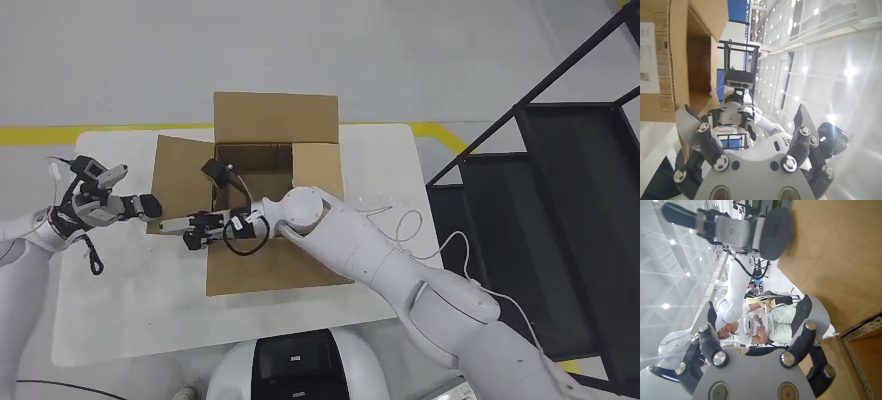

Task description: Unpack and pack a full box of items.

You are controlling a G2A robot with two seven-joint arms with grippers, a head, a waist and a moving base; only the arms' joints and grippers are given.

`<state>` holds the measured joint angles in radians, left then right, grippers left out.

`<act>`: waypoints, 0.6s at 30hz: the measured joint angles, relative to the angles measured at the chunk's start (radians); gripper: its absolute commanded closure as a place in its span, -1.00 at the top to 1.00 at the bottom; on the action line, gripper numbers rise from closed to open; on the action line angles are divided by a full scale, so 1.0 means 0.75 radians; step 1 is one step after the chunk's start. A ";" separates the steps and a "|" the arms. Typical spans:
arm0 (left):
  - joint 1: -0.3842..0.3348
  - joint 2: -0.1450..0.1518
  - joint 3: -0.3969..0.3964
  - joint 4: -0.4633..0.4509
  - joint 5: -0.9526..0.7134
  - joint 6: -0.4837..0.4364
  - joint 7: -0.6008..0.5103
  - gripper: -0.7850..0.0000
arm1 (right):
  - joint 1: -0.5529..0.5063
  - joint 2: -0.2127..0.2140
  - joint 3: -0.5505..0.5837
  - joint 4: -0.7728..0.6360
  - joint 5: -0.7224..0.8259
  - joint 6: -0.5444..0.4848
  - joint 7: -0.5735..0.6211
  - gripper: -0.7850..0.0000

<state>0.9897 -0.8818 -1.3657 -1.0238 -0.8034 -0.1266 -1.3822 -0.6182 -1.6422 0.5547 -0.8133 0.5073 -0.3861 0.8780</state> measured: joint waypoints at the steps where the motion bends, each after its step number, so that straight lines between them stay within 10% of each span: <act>1: -0.011 -0.003 0.012 0.024 0.013 -0.002 0.007 1.00 | -0.002 0.006 0.015 -0.016 -0.001 -0.003 0.002 1.00; 18: -0.164 -0.067 0.258 0.200 0.322 -0.049 0.057 1.00 | -0.533 0.301 0.755 -0.977 -0.358 0.202 -0.149 1.00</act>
<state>0.8666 -0.9317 -1.1723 -0.8735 -0.5618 -0.1631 -1.3397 -1.0179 -1.4163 1.1209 -1.5457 0.2387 -0.2348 0.7660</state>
